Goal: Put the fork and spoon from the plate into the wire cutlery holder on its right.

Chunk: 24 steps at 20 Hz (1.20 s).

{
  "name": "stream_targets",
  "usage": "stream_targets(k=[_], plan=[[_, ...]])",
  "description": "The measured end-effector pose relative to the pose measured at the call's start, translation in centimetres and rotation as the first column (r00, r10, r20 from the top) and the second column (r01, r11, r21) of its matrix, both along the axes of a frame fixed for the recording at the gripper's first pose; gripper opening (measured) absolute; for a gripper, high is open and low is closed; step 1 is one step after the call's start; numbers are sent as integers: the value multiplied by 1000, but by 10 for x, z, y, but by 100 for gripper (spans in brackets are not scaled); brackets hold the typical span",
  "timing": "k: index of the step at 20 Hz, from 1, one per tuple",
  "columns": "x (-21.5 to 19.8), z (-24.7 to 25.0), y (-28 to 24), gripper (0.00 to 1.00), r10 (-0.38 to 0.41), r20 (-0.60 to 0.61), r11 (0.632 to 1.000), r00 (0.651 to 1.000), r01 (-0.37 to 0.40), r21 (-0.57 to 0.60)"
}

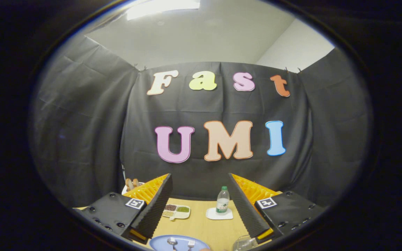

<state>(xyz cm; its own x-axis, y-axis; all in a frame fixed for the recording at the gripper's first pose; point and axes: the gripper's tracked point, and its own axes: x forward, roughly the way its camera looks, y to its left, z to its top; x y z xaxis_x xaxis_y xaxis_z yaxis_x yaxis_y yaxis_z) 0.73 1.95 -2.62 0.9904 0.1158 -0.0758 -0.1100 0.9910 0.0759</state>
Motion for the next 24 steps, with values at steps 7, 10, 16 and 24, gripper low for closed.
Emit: stream_targets(k=[7, 10, 16, 24], plan=[[-10, -70, 14, 100, 62, -164, 996, 985, -71, -50], [-15, -100, 25, 100, 101, -248, 992, 963, -116, -47], [-31, -176, 37, 100, 154, -443, 981, 883, -191, -41], [-65, -280, 29, 100, 128, -673, 972, 729, -226, -61]])
